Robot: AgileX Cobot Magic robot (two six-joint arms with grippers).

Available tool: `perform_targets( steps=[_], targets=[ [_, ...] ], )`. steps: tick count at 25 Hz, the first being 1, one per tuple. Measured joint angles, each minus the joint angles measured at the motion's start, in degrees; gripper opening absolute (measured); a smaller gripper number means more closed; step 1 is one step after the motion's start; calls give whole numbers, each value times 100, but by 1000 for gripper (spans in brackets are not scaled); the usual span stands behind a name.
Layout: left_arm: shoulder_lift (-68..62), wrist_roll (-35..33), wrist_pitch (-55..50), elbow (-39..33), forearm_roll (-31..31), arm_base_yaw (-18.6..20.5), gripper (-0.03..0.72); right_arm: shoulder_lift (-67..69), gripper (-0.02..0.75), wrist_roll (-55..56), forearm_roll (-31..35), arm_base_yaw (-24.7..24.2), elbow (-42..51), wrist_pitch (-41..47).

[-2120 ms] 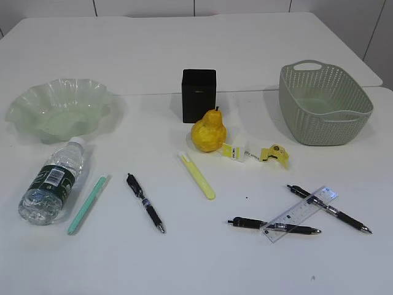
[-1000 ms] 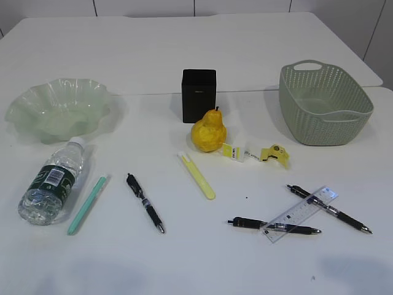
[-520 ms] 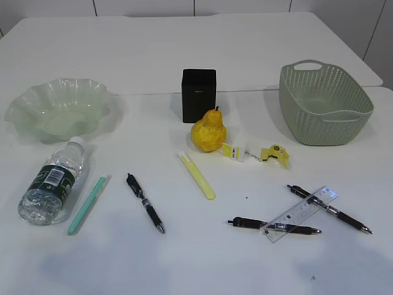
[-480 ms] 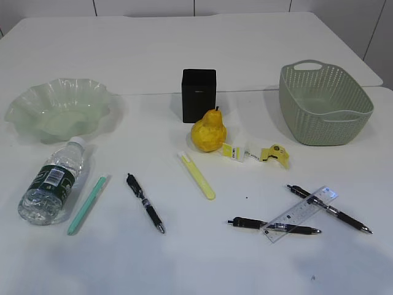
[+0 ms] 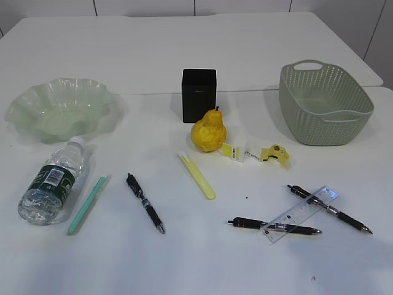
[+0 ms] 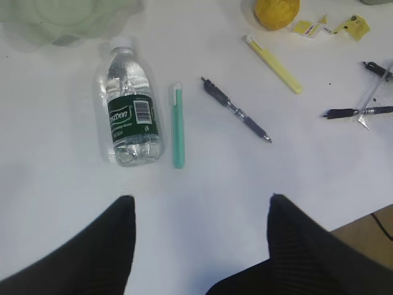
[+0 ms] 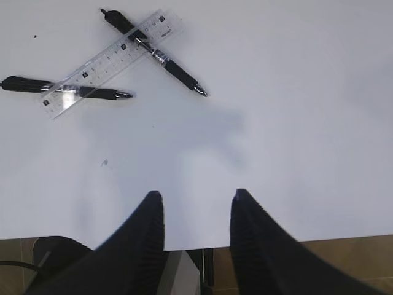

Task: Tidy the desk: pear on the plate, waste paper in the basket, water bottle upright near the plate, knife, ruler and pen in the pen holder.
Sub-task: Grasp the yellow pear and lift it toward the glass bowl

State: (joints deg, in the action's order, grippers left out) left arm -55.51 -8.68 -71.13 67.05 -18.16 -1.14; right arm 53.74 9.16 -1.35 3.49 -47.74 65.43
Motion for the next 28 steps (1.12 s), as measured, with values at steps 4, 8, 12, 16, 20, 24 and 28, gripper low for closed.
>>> perform_targets(
  steps=[4,8,12,16,20,24,28],
  targets=[
    [-572,0,-37,488,75,-227,477,75,302,0,0,0,0,0],
    [-1154,0,-41,884,148,-441,479,200,302,0,0,0,-44,0],
    [-1789,-10,-41,1362,494,-789,479,289,302,0,0,0,-57,0],
    [-2409,-22,-41,1914,929,-1207,479,334,302,0,-22,0,-57,-39],
    [-3079,-43,-41,2485,1225,-1602,479,370,302,0,-46,0,-57,-39],
    [-3772,-43,-41,3030,1287,-1901,479,370,302,0,-46,0,-57,-39],
    [-4378,-43,-41,3515,1292,-2093,489,370,302,0,-46,0,-57,-39]
  ],
)
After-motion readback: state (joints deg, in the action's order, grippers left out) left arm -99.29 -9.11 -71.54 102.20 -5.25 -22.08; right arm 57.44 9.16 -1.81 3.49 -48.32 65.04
